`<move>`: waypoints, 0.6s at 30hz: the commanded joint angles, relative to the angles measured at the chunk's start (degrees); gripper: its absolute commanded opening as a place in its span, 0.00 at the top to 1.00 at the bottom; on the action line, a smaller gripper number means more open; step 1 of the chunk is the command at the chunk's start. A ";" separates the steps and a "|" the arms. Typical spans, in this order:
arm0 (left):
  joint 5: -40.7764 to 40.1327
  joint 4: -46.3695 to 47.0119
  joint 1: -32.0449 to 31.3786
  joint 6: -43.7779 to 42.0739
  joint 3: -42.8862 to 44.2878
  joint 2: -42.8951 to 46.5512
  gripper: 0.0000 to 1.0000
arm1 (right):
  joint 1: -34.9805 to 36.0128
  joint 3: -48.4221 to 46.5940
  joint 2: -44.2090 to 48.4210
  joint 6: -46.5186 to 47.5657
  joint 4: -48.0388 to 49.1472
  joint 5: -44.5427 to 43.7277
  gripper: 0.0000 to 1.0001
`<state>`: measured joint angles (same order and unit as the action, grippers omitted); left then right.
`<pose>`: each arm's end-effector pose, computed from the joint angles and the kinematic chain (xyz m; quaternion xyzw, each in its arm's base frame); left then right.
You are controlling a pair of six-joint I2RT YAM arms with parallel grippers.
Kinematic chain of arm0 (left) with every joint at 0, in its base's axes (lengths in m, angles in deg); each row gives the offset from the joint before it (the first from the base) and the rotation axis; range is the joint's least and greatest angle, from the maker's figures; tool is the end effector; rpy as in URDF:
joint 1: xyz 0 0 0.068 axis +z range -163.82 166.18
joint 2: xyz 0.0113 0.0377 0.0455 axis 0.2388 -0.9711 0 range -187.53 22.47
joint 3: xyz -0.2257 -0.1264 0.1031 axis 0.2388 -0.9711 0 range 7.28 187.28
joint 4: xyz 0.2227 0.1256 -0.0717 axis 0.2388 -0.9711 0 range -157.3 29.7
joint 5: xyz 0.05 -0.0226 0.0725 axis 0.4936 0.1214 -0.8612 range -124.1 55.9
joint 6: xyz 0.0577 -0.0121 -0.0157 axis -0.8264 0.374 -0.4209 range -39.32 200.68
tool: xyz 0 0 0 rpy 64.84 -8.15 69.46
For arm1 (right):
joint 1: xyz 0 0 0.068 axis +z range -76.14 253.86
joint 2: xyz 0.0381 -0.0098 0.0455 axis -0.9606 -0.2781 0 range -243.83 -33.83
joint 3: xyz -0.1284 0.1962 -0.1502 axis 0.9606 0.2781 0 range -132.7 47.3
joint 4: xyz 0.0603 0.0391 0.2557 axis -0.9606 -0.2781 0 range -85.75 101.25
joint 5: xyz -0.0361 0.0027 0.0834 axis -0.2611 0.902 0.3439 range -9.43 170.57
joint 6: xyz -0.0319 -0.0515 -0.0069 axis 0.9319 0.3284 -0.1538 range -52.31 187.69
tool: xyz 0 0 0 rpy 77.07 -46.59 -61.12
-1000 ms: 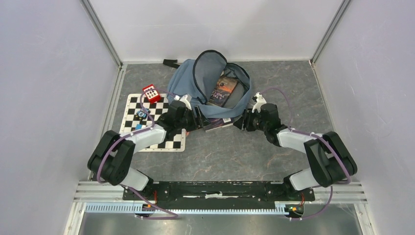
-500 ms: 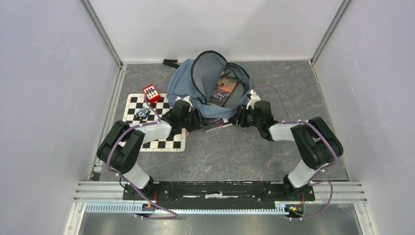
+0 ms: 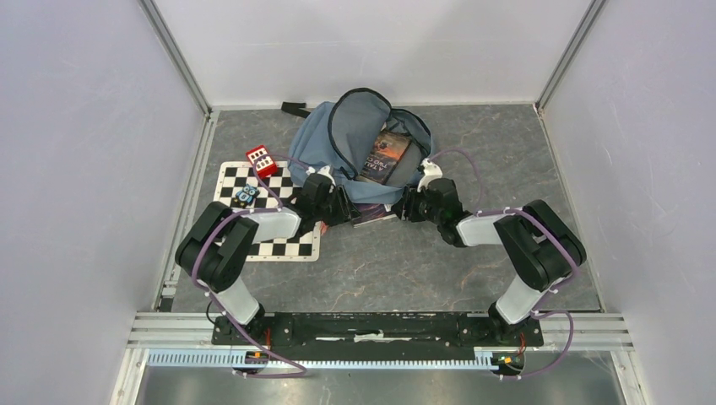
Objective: Pack the student bag
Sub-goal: Pick up the book from the center of the board.
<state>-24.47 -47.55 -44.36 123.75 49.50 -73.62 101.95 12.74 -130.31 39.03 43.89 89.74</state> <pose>0.2835 -0.1761 0.1375 -0.0644 0.9056 -0.3082 0.2844 0.2829 0.1593 0.1316 -0.0362 0.8603 0.3001 0.4106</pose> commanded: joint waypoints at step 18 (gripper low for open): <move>-3.17 8.19 -9.61 1.54 2.48 -5.60 0.68 | 2.82 3.73 -1.18 1.26 7.05 5.72 0.59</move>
<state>-28.12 -44.27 -47.42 124.67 52.62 -78.01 101.87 13.22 -133.48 41.08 49.88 83.45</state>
